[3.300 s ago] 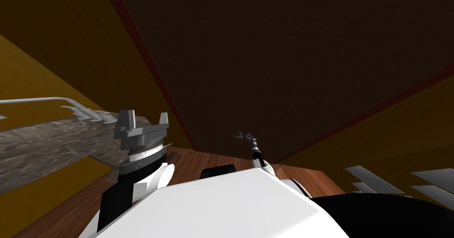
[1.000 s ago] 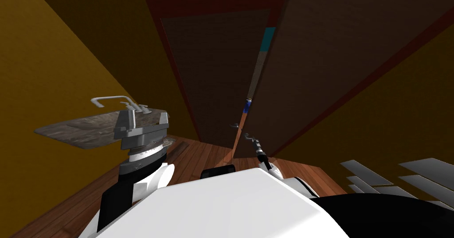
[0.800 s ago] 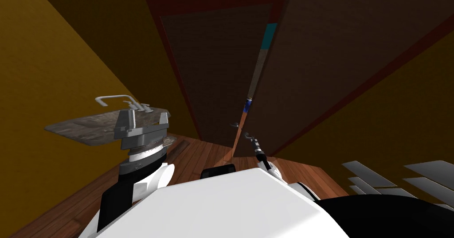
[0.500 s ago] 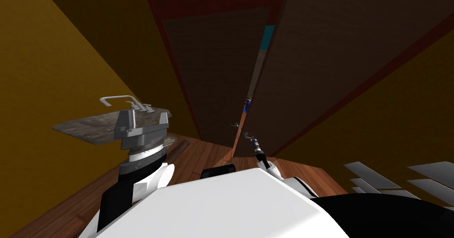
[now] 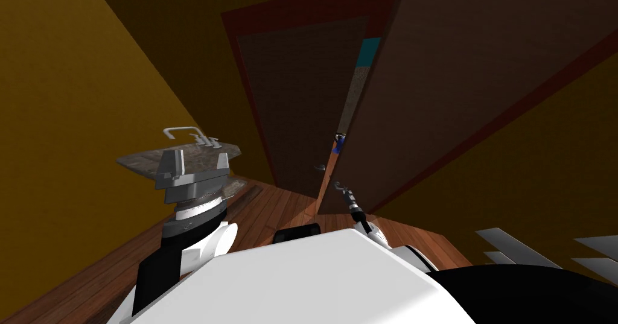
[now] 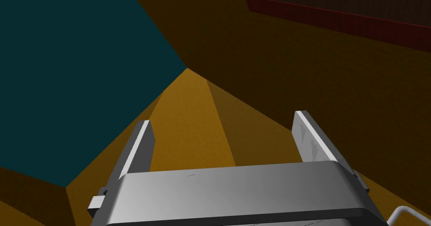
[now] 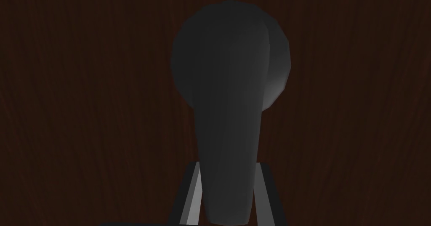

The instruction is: Pull the door open

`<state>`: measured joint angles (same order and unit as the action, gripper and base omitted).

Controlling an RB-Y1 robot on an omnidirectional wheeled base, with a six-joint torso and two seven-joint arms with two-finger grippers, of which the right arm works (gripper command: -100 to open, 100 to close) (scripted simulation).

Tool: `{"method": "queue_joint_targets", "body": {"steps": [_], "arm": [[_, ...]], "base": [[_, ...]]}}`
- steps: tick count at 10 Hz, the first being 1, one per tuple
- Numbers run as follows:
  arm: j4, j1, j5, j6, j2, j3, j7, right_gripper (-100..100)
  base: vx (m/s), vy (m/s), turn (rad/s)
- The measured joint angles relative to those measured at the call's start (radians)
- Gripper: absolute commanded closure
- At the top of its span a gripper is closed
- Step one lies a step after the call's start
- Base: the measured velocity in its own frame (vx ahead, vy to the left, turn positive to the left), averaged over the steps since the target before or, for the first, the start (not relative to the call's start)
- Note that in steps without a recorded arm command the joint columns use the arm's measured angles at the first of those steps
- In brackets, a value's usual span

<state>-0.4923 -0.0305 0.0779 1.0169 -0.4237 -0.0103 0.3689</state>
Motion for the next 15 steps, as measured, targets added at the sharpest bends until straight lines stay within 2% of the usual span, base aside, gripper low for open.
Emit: {"method": "queue_joint_targets", "body": {"steps": [4, 5, 6, 7, 10, 11, 12, 13, 14, 15], "arm": [[0.022, 0.029, -0.017, 0.068, -0.017, 0.03, 0.032, 100], [-0.006, 0.053, -0.019, 0.068, -0.022, 0.036, 0.04, 100], [-0.009, 0.059, -0.02, 0.064, -0.022, 0.037, 0.041, 100], [0.001, 0.064, -0.021, 0.075, -0.029, 0.039, 0.046, 100], [0.033, 0.075, -0.029, 0.142, -0.05, 0.052, 0.066, 100], [0.031, 0.083, -0.031, 0.149, -0.05, 0.056, 0.071, 100], [0.015, 0.097, -0.032, 0.141, -0.048, 0.058, 0.069, 100], [0.035, 0.098, -0.034, 0.161, -0.053, 0.061, 0.074, 100], [0.021, 0.109, -0.034, 0.167, -0.057, 0.062, 0.077, 100], [-0.057, 0.158, -0.035, 0.15, -0.064, 0.064, 0.08, 100]], "base": [[-0.21, -0.069, 0.137], [-0.092, -0.028, 0.002], [-0.133, -0.047, 0.126], [-0.217, -0.074, 0.225], [-0.19, -0.051, 0.128], [-0.041, -0.009, -0.042], [-0.084, -0.031, 0.119], [-0.118, -0.048, 0.136], [-0.195, -0.071, 0.236], [-0.162, -0.066, 0.103]]}}
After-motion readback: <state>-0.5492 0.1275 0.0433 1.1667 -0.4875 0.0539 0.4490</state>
